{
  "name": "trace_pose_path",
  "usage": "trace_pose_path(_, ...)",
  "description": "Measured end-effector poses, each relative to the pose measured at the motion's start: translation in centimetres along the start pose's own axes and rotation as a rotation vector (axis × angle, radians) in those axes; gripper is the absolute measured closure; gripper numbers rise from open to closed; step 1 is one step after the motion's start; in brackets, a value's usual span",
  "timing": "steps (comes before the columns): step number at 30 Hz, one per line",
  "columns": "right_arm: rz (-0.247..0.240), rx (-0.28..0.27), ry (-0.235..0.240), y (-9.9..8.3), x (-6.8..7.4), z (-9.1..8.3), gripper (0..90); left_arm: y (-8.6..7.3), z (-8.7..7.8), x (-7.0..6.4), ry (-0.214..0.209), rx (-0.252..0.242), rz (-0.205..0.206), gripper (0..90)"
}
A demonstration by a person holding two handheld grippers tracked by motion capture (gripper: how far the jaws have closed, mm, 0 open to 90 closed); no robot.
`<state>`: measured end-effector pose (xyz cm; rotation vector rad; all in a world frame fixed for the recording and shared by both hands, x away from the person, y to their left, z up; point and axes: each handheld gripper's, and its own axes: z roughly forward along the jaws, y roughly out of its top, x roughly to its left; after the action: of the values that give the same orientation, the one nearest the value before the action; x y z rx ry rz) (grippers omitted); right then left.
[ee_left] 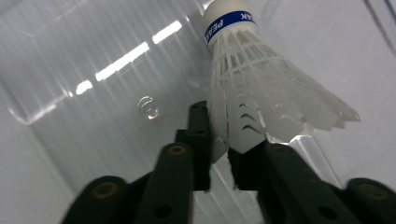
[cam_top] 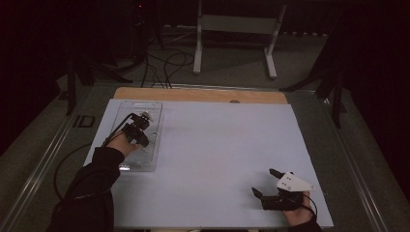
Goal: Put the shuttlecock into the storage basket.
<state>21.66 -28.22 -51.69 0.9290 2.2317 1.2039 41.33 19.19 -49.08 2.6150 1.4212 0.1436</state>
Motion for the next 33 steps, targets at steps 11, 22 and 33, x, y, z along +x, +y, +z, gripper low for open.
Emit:
trace_pose_path(11, 0.001, 0.002, -0.001, 0.0, 0.1, -0.1, 9.1, -0.5, -1.7, -0.4, 0.02, -0.014, -0.006, 48.7)
trace_pose_path(22, -0.001, 0.002, -0.001, 0.0, 0.0, 0.0, 9.1, -1.9, -3.7, -0.4, 0.016, -0.062, -0.009, 33.8)
trace_pose_path(33, 0.001, 0.005, -0.007, 0.1, 0.1, 0.0, 9.1, -2.9, -5.6, -1.3, 0.0, -0.101, 0.024, 14.7)
